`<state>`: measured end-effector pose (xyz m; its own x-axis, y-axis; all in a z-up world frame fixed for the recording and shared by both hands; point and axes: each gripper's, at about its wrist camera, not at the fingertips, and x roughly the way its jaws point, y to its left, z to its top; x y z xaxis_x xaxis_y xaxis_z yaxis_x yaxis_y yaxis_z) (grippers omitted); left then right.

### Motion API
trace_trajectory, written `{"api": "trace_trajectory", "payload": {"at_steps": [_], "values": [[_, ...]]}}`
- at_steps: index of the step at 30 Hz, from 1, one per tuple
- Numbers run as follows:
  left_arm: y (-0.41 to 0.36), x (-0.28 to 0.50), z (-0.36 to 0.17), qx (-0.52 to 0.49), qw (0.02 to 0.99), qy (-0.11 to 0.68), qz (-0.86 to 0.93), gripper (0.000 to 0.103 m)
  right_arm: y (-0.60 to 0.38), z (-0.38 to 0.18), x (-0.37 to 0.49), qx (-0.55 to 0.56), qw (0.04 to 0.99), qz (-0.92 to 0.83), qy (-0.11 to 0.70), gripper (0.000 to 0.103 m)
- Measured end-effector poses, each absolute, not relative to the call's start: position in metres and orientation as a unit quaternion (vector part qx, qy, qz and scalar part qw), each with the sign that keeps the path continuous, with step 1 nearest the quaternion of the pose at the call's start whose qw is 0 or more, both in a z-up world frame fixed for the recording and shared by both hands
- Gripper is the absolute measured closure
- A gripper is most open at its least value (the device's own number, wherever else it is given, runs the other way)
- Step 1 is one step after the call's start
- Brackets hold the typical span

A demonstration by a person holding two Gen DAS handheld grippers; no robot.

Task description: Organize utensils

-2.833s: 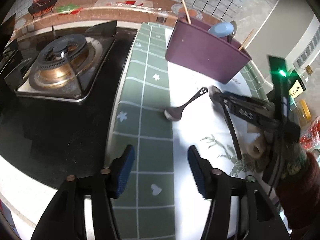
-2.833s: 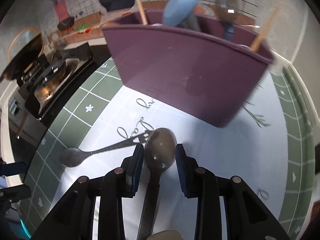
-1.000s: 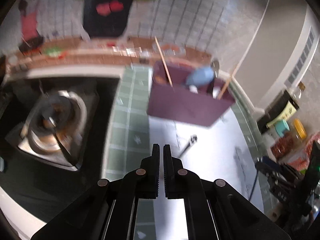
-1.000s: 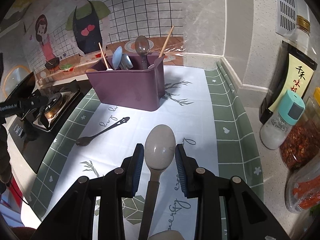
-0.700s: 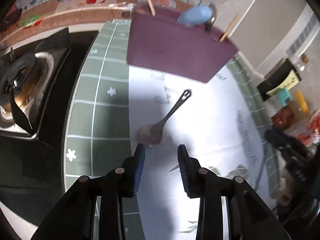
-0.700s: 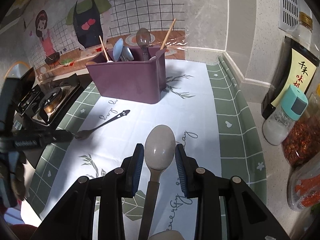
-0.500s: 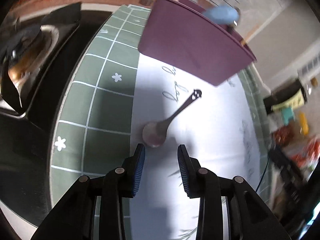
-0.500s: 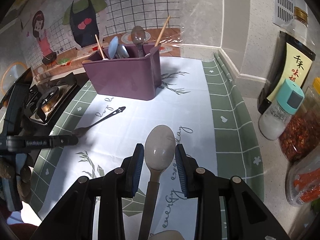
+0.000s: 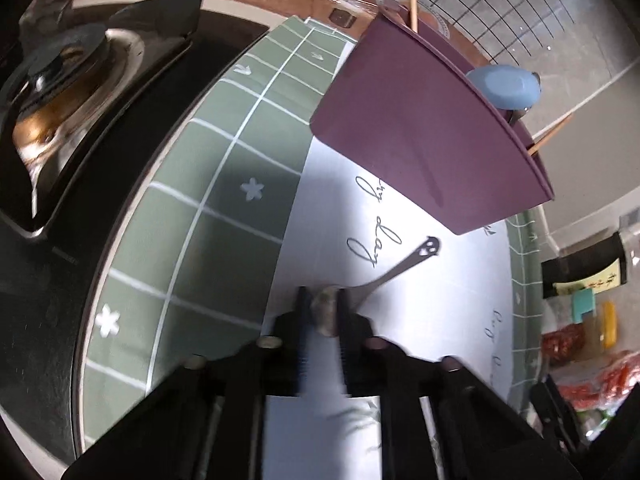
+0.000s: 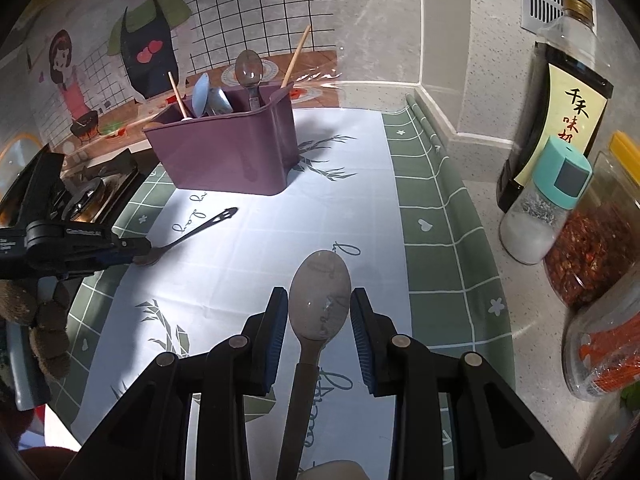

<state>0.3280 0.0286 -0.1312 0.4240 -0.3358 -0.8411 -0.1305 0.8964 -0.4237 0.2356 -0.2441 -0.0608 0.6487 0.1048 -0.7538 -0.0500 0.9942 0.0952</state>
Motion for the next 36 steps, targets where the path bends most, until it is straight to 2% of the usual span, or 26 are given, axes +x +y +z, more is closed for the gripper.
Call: {"api": "trace_trajectory", "payload": {"at_steps": [5, 13, 17, 29, 32, 36], "values": [[0.020, 0.321, -0.118, -0.183, 0.834, 0.513, -0.090, 0.100, -0.245, -0.058, 0.237, 0.031, 0.910, 0.042, 0.412, 0.074], [0.011, 0.285, -0.021, -0.064, 0.909, 0.393, -0.124, 0.102, -0.247, -0.035, 0.239, 0.033, 0.923, 0.050, 0.379, 0.074], [0.012, 0.271, 0.016, -0.022, 0.921, 0.364, -0.138, 0.102, -0.241, -0.022, 0.238, 0.025, 0.932, 0.058, 0.357, 0.074], [0.027, 0.254, 0.052, -0.023, 0.899, 0.407, -0.161, 0.102, -0.217, 0.009, 0.244, 0.001, 0.945, 0.088, 0.314, 0.074], [0.029, 0.249, 0.089, 0.009, 0.916, 0.370, -0.155, 0.102, -0.214, 0.042, 0.248, -0.002, 0.957, 0.094, 0.274, 0.075], [0.030, 0.254, 0.153, 0.046, 0.937, 0.310, -0.152, 0.102, -0.210, 0.126, 0.252, -0.018, 0.981, 0.091, 0.169, 0.075]]}}
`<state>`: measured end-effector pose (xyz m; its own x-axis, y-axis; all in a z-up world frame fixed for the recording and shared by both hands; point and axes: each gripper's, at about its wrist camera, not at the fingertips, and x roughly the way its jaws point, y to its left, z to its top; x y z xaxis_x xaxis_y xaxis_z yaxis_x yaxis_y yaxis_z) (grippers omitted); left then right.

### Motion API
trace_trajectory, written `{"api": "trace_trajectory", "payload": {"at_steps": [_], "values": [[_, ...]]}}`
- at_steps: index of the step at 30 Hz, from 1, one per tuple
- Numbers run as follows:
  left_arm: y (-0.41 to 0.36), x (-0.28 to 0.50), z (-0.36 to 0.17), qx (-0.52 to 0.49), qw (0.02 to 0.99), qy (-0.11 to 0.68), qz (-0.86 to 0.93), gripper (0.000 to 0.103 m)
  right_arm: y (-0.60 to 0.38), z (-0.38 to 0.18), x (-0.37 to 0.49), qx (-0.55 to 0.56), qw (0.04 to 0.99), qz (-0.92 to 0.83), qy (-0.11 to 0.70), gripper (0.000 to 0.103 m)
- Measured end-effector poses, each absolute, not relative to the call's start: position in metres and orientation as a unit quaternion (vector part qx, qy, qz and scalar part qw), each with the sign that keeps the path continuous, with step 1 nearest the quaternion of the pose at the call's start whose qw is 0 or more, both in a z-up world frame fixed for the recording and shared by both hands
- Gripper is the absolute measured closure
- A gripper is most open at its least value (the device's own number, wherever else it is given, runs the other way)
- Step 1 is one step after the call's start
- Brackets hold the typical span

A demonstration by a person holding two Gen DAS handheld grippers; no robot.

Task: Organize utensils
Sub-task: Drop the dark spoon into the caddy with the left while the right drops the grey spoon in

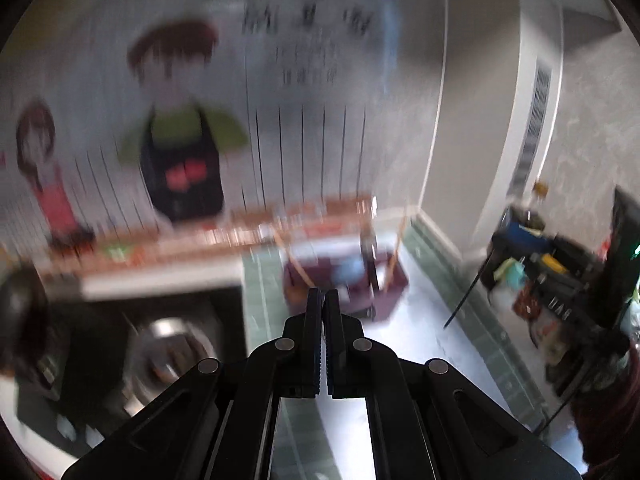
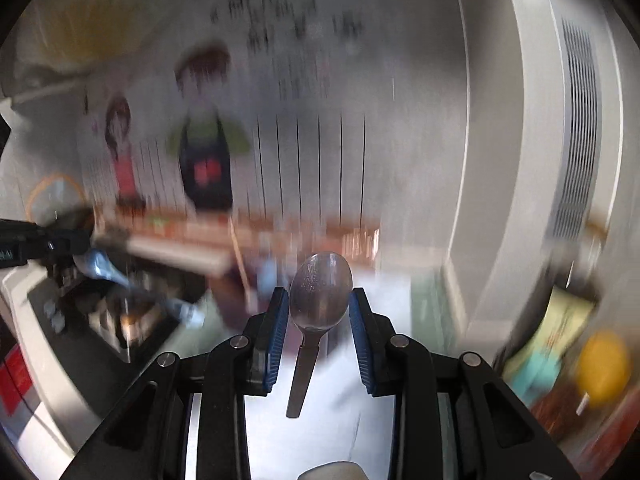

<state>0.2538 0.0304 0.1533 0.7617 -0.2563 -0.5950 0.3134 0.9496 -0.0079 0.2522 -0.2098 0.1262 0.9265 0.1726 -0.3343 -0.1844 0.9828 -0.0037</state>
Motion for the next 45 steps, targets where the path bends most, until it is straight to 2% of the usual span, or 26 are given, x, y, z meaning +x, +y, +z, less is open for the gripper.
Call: {"api": "trace_trajectory", "payload": {"at_steps": [3, 8, 11, 24, 32, 38, 40, 42, 44, 45], "values": [[0.030, 0.266, 0.191, 0.068, 0.947, 0.278, -0.150, 0.102, -0.203, 0.180, 0.261, -0.025, 0.989, 0.088, 0.115, 0.075], [0.032, 0.304, 0.213, 0.075, 0.949, 0.269, -0.148, 0.102, -0.190, 0.208, 0.298, -0.039, 0.991, 0.079, 0.104, 0.075], [0.030, 0.329, 0.205, 0.082, 0.945, 0.282, -0.146, 0.102, -0.181, 0.195, 0.322, -0.044, 0.989, 0.071, 0.122, 0.075], [0.029, 0.404, 0.108, 0.108, 0.903, 0.383, -0.159, 0.102, -0.168, 0.101, 0.391, -0.056, 0.973, 0.059, 0.216, 0.075], [0.024, 0.432, 0.077, 0.083, 0.884, 0.426, -0.175, 0.102, -0.163, 0.071, 0.413, -0.056, 0.963, 0.074, 0.254, 0.075], [0.014, 0.448, 0.044, 0.048, 0.868, 0.462, -0.179, 0.099, -0.165, 0.036, 0.425, -0.036, 0.943, 0.093, 0.316, 0.074], [0.017, 0.454, 0.033, 0.001, 0.858, 0.476, -0.192, 0.092, -0.170, 0.031, 0.423, -0.011, 0.938, 0.109, 0.329, 0.073], [0.020, 0.455, 0.028, -0.028, 0.857, 0.474, -0.201, 0.062, -0.174, 0.033, 0.417, -0.001, 0.939, 0.110, 0.326, 0.073], [0.022, 0.450, 0.028, -0.045, 0.866, 0.456, -0.200, 0.052, -0.180, 0.038, 0.407, 0.007, 0.941, 0.109, 0.320, 0.072], [0.024, 0.442, 0.031, -0.055, 0.874, 0.441, -0.196, 0.051, -0.184, 0.041, 0.400, 0.013, 0.942, 0.110, 0.316, 0.072]]}}
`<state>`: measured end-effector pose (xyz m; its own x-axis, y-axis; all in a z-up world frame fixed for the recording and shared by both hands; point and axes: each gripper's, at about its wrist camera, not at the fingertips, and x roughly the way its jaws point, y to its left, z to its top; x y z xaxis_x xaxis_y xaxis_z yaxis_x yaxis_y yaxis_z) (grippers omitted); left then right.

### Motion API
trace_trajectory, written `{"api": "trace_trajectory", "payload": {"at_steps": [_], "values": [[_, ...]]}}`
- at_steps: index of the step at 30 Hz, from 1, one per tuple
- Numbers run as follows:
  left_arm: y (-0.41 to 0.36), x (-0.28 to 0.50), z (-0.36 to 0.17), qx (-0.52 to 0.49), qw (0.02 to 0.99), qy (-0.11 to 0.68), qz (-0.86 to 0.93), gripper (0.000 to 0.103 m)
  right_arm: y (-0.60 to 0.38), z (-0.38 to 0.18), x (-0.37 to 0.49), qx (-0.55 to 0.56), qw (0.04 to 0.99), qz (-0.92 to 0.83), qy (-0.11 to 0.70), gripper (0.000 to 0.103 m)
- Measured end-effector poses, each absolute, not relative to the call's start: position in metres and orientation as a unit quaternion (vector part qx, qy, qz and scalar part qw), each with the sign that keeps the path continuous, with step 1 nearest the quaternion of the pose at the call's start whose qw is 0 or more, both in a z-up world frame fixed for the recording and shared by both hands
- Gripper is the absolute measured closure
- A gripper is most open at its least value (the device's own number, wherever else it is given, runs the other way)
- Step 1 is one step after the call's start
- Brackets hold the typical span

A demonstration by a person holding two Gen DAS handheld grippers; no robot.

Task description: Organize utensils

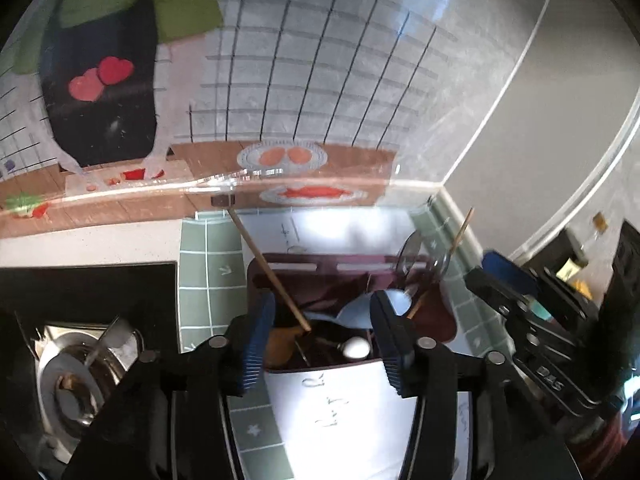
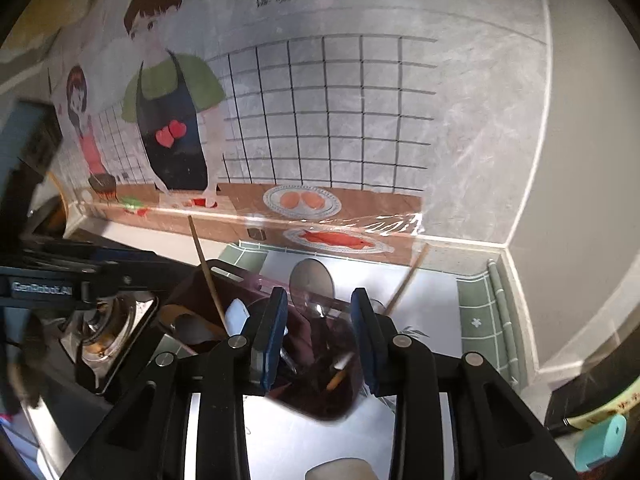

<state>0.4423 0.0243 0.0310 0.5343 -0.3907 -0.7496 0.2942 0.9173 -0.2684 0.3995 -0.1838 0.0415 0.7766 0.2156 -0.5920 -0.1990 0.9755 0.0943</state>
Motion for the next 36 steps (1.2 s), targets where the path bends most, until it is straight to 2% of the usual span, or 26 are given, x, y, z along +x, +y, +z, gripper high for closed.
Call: {"api": "trace_trajectory", "payload": {"at_steps": [5, 8, 18, 36], "values": [[0.035, 0.375, 0.048, -0.092, 0.920, 0.356, -0.135, 0.042, -0.204, 0.050, 0.346, 0.054, 0.947, 0.122, 0.291, 0.071], [0.028, 0.321, 0.049, -0.062, 0.944, 0.314, -0.087, 0.039, -0.209, 0.050, 0.307, 0.061, 0.951, 0.132, 0.272, 0.071], [0.011, 0.195, 0.037, 0.001, 0.965, 0.263, -0.018, 0.038, -0.203, 0.039, 0.204, 0.030, 0.957, 0.110, 0.268, 0.069], [-0.007, 0.151, 0.042, -0.007, 0.962, 0.271, -0.023, 0.038, -0.196, 0.030, 0.156, 0.002, 0.961, 0.107, 0.255, 0.069]]}}
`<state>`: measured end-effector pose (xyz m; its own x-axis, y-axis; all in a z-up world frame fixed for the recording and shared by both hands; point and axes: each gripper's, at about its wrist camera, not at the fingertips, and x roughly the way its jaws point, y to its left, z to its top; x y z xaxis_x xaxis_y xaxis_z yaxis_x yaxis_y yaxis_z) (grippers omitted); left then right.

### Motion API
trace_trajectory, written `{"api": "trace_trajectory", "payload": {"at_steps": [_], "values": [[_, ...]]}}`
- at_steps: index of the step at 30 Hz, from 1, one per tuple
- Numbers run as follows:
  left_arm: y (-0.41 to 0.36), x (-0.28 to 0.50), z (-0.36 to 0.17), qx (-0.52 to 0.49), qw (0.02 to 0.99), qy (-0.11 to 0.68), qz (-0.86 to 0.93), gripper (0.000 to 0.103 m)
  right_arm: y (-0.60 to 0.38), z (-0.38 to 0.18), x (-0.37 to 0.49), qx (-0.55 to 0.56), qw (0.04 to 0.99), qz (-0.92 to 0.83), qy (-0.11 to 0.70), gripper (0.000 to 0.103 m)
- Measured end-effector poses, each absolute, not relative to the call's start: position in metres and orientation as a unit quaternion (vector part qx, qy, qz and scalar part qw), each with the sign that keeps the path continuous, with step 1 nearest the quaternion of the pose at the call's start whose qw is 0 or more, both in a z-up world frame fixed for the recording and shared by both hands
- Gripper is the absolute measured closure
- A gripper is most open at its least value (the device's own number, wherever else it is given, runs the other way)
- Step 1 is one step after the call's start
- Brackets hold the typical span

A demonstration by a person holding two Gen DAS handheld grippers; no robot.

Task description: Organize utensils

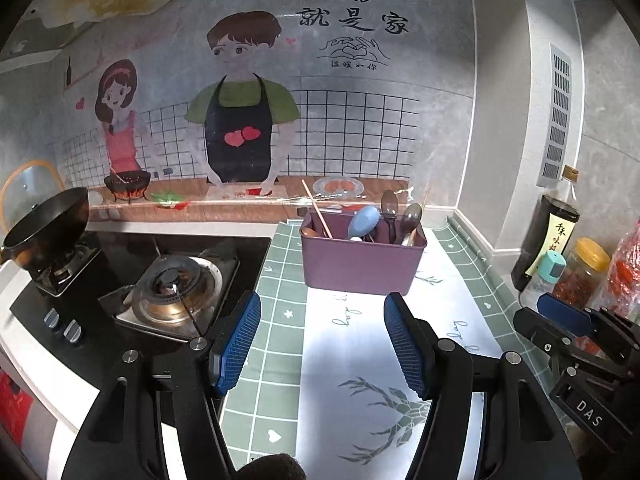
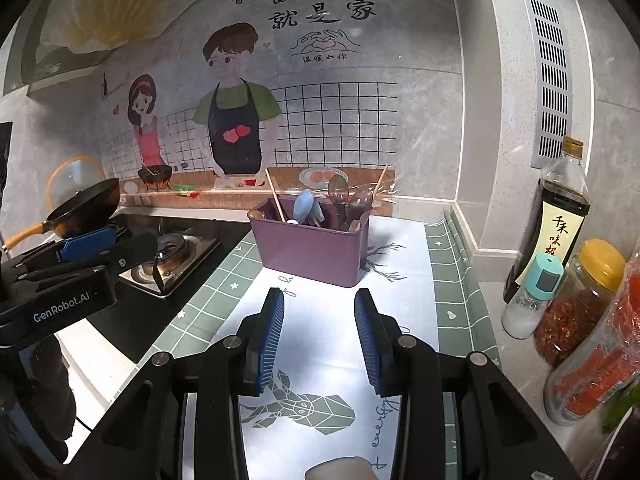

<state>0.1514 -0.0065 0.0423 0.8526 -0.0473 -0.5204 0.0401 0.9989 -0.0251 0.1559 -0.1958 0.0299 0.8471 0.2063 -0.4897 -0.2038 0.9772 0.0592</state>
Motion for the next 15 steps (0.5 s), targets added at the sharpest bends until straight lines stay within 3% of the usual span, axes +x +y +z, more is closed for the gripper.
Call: {"api": "trace_trajectory", "payload": {"at_steps": [15], "values": [[-0.0108, 0.1460, 0.0390, -0.013, 0.959, 0.282, -0.029, 0.038, -0.2033, 0.0318, 0.1493, 0.006, 0.961, 0.100, 0.256, 0.069]]}}
